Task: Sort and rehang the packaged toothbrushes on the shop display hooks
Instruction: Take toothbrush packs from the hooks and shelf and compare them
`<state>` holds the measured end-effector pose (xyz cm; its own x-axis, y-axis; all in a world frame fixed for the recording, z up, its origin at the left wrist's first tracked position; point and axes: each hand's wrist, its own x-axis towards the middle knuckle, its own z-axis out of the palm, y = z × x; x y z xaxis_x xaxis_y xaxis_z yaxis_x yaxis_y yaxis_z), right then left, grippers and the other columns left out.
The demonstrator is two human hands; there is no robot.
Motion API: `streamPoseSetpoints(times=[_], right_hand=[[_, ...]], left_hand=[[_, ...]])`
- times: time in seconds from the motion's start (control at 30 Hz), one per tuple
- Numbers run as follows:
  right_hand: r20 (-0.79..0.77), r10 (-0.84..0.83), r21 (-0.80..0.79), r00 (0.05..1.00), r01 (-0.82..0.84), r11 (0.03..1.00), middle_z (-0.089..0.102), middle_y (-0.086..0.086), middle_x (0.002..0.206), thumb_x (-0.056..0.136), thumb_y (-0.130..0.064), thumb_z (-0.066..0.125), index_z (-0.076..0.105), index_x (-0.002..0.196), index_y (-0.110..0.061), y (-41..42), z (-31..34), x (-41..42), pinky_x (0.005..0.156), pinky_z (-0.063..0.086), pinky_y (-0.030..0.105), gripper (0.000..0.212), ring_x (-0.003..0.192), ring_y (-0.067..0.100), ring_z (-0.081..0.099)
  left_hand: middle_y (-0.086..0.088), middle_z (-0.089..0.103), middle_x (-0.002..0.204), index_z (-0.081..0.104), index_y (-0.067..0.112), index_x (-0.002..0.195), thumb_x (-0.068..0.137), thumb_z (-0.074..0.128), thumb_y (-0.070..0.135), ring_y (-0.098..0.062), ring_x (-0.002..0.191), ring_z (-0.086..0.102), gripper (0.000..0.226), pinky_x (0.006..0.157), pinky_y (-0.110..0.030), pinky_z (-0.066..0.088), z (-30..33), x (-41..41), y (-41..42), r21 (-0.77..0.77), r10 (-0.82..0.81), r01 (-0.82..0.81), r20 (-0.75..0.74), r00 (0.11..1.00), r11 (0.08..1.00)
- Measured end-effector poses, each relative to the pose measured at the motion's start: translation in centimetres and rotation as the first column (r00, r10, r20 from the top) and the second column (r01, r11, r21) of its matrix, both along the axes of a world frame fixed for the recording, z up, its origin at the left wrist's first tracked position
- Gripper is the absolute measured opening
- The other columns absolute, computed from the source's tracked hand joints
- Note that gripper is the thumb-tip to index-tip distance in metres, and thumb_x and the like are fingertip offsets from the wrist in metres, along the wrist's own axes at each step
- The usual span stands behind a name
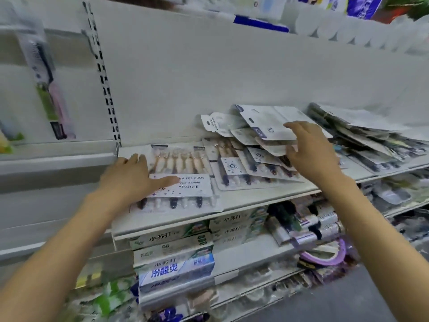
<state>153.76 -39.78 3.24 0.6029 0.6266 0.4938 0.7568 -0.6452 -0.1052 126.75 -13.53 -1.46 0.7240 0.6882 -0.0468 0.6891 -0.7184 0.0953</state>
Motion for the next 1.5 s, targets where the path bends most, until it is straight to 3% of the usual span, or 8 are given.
streamPoseSetpoints(times=[0.27, 0.4, 0.53, 0.7, 0.9, 1.17, 1.37, 1.5], right_hand=[[-0.069, 0.065, -0.098, 0.996, -0.071, 0.993, 0.052, 0.002, 0.147, 0.082, -0.002, 0.058, 0.049, 0.145, -0.021, 3.2, 0.9, 4.7, 0.101, 0.044, 0.045, 0.067, 0.137, 0.028, 0.043], [-0.027, 0.055, -0.151, 0.998, -0.058, 0.987, 0.057, 0.000, 0.143, 0.091, -0.016, 0.066, 0.052, 0.142, -0.027, 4.5, 1.1, 5.6, 0.091, 0.047, 0.041, 0.054, 0.128, 0.029, 0.052], [0.113, 0.092, -0.003, 0.989, -0.092, 0.996, 0.068, 0.014, 0.126, 0.087, 0.006, 0.054, 0.060, 0.137, -0.026, 4.7, 1.3, 5.8, 0.077, 0.049, 0.043, 0.059, 0.110, 0.041, 0.062], [0.158, 0.226, 0.253, 0.961, -0.261, 0.932, 0.073, 0.015, 0.116, 0.088, 0.011, 0.049, 0.065, 0.131, -0.020, 4.6, 2.2, 4.6, 0.079, 0.051, 0.047, 0.056, 0.101, 0.042, 0.066], [0.239, 0.378, 0.379, 0.894, -0.444, 0.812, 0.069, 0.008, 0.124, 0.088, 0.015, 0.049, 0.068, 0.126, -0.015, 5.0, 3.5, 2.5, 0.090, 0.052, 0.046, 0.052, 0.110, 0.034, 0.064], [0.414, 0.530, 0.485, 0.740, -0.672, 0.560, 0.069, 0.012, 0.116, 0.083, 0.019, 0.051, 0.070, 0.119, -0.004, 5.7, 5.9, -3.9, 0.093, 0.046, 0.020, 0.047, 0.107, 0.020, 0.063], [0.298, 0.653, 0.542, 0.697, -0.686, 0.485, 0.067, 0.013, 0.081, 0.087, 0.013, 0.060, 0.067, 0.096, -0.001, 7.4, 6.0, -9.7, 0.065, 0.037, 0.017, 0.017, 0.070, 0.017, 0.052], [0.235, 0.735, 0.556, 0.636, -0.708, 0.435, 0.059, 0.011, 0.069, 0.087, 0.010, 0.061, 0.063, 0.086, -0.001, 9.1, 5.3, -14.6, 0.059, 0.035, 0.023, 0.011, 0.062, 0.021, 0.047]], left_hand=[[-0.002, 0.050, 0.148, 0.031, 0.024, 0.149, 0.048, 0.031, 0.106, -0.029, 0.122, 0.057, 0.130, 0.093, -0.044, 0.051, -1.1, -2.3, 1.8, -0.175, 0.203, -0.185, 0.090, 0.975, 0.967], [-0.001, 0.062, 0.134, 0.038, 0.027, 0.145, 0.066, 0.047, 0.089, -0.027, 0.111, 0.061, 0.100, 0.090, -0.038, 0.051, -0.7, -3.5, 2.0, -0.248, 0.254, -0.229, 0.071, 0.965, 0.941], [-0.006, 0.065, 0.125, 0.047, 0.014, 0.132, 0.062, 0.046, 0.090, -0.026, 0.105, 0.061, 0.103, 0.083, -0.036, 0.051, -0.3, -4.9, 2.2, -0.180, 0.304, -0.297, 0.012, 0.953, 0.938], [0.005, 0.072, 0.097, 0.063, 0.035, 0.105, 0.039, 0.043, 0.105, -0.020, 0.087, 0.066, 0.099, 0.083, -0.039, 0.055, -1.1, -7.5, 2.9, -0.288, 0.349, -0.284, 0.208, 0.914, 0.915], [-0.001, 0.077, 0.095, 0.070, 0.018, 0.102, 0.089, 0.072, 0.020, -0.024, 0.093, 0.071, 0.013, 0.074, -0.031, 0.053, -0.6, -10.5, 1.8, -0.577, 0.500, -0.072, 0.631, 0.593, 0.813], [-0.001, 0.079, 0.087, 0.054, 0.024, 0.122, 0.081, 0.070, 0.011, -0.014, 0.068, 0.074, 0.046, 0.051, -0.026, 0.058, -0.4, -15.1, 0.3, -0.613, 0.598, 0.146, 0.790, 0.137, 0.776], [-0.004, 0.073, 0.118, 0.058, 0.015, 0.134, 0.076, 0.069, 0.009, -0.015, 0.102, 0.071, 0.060, 0.088, -0.031, 0.059, -1.0, -20.5, -0.9, -0.576, 0.592, 0.196, 0.806, -0.026, 0.793], [-0.004, 0.074, 0.117, 0.061, 0.023, 0.126, 0.073, 0.075, 0.016, -0.015, 0.100, 0.072, 0.055, 0.090, -0.039, 0.058, -1.6, -25.6, -1.9, -0.565, 0.584, 0.175, 0.807, -0.088, 0.806]])
